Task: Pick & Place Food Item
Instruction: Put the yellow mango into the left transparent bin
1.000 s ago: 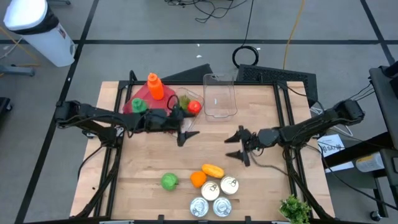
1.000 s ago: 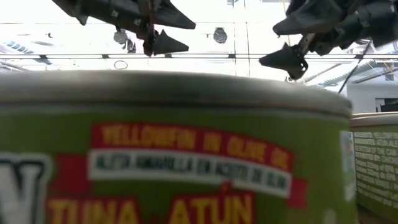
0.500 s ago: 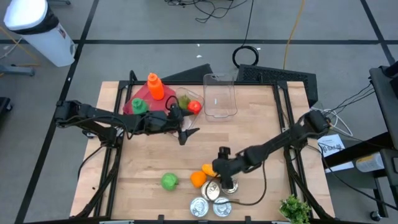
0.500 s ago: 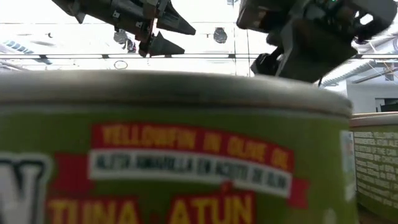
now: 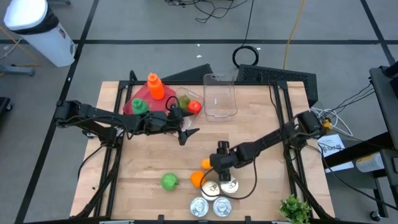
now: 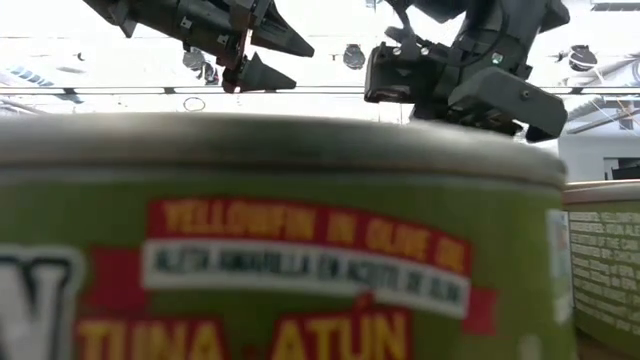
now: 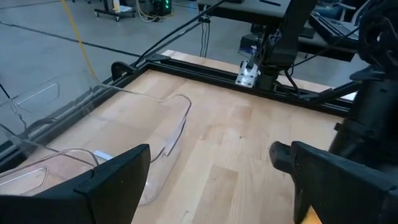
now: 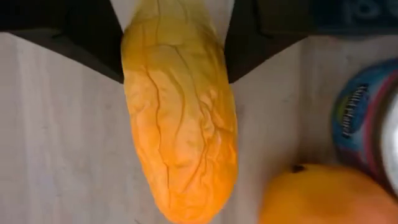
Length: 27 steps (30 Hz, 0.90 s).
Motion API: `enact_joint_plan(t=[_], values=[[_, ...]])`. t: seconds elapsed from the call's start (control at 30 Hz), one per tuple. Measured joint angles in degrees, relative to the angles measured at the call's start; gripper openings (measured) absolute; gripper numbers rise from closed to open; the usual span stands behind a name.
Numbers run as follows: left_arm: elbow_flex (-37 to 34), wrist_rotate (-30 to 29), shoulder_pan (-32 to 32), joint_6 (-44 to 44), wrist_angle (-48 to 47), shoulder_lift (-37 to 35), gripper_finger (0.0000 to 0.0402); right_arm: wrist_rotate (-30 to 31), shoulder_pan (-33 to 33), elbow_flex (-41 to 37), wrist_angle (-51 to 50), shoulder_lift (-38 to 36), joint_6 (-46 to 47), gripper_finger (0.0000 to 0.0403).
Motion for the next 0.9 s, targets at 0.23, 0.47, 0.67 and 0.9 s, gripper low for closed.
enact_joint_plan(t=[0.23,0.47,0.67,0.9], values=[[-0.04,1.18,-0.42,-2.22,-1.36,0.59,0.0397,7.91,0.01,-0.02,-4.12,-5.51,-0.99,0.0179],[0.07,9.67,-0.98,-4.50,1.51,4.22,0.0397,22.43,4.41,-0.02,-4.43,-11.00,-2.28,0.0179],[0.13,15.06,-3.84,0.24,8.27,9.80,0.0397,30.43,6.15,-0.04,-3.91,-11.58,-3.72,0.0179],[3.56,14.95,-5.64,3.76,8.57,13.55,0.0397,30.48,6.13,-0.07,-2.19,-11.55,-4.55,0.0179]])
